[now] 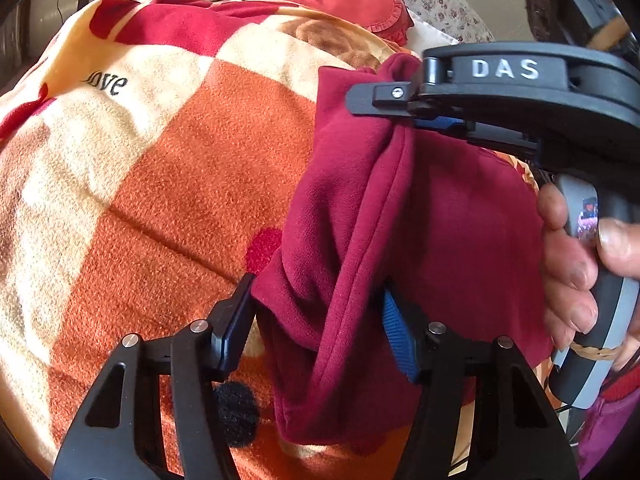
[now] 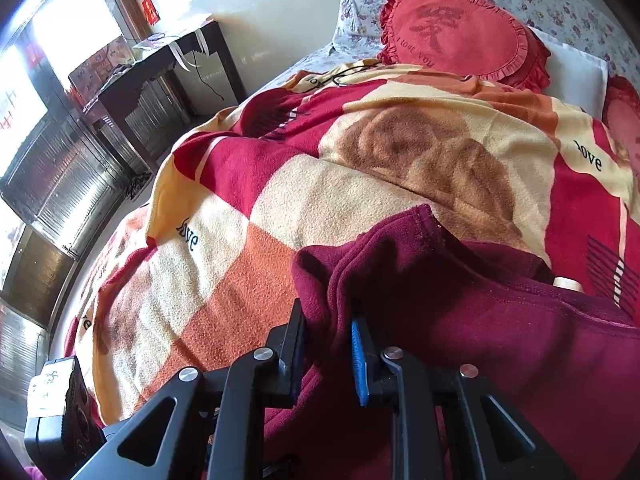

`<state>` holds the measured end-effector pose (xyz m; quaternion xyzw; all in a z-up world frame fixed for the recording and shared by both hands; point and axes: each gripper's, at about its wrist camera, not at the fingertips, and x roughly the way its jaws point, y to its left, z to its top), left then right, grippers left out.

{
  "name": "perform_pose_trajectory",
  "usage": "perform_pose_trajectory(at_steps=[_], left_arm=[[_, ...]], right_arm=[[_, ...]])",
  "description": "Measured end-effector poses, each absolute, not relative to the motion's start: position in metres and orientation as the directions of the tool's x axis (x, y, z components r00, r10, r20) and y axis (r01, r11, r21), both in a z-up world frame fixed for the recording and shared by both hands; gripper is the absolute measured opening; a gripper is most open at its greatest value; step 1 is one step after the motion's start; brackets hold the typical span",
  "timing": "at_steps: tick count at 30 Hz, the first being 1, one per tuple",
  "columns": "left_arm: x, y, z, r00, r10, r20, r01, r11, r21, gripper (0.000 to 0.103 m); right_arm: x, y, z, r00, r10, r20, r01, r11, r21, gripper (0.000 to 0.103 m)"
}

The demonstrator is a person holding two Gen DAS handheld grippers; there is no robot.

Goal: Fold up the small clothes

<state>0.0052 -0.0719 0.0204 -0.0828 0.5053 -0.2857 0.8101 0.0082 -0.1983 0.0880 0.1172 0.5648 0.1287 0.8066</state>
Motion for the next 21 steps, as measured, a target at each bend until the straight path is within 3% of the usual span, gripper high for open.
perform_pose_trajectory(at_steps=[4,5,7,9,12,15,19,21], left_arm=[[0.003,-0.071,0.020,0.327,-0.545,-0.772,0.376,0.824,-0.423,0.060],[0.003,-0.071,0.020,0.327,-0.545,-0.772,0.374,0.825,-0.424,0.060],[0.002,-0.071,0.019,0.329,-0.544,-0.772,0.372,0.826,-0.423,0.060],[0.004,-0.073,0.018,0.333,-0.543,-0.771,0.369,0.827,-0.423,0.060],[0.004,-0.075,0.016,0.336,-0.541,-0.771,0.363,0.830,-0.424,0.060],[0.004,-0.079,0.017,0.334,-0.530,-0.780,0.362,0.836,-0.413,0.060],[0.001,-0.087,0.023,0.350,-0.497,-0.794,0.372,0.852,-0.369,0.054],[-0.005,-0.095,0.029,0.370,-0.471,-0.801,0.384,0.862,-0.330,0.047]], right_arm=[[0.015,-0.193,0.082,0.302,0.310,-0.902,-0.067,0.950,0.304,0.020],[0.016,-0.191,0.081,0.297,0.296,-0.908,-0.069,0.955,0.289,0.024],[0.018,-0.183,0.080,0.291,0.257,-0.922,-0.080,0.967,0.244,0.053],[0.021,-0.177,0.079,0.292,0.232,-0.928,-0.083,0.973,0.218,0.061],[0.024,-0.165,0.070,0.269,0.179,-0.946,-0.092,0.983,0.159,0.063],[0.024,-0.161,0.064,0.278,0.150,-0.949,-0.112,0.986,0.123,0.062],[0.018,-0.176,0.072,0.307,0.185,-0.934,-0.089,0.982,0.165,0.027],[0.013,-0.189,0.076,0.307,0.244,-0.920,-0.078,0.970,0.231,0.021]])
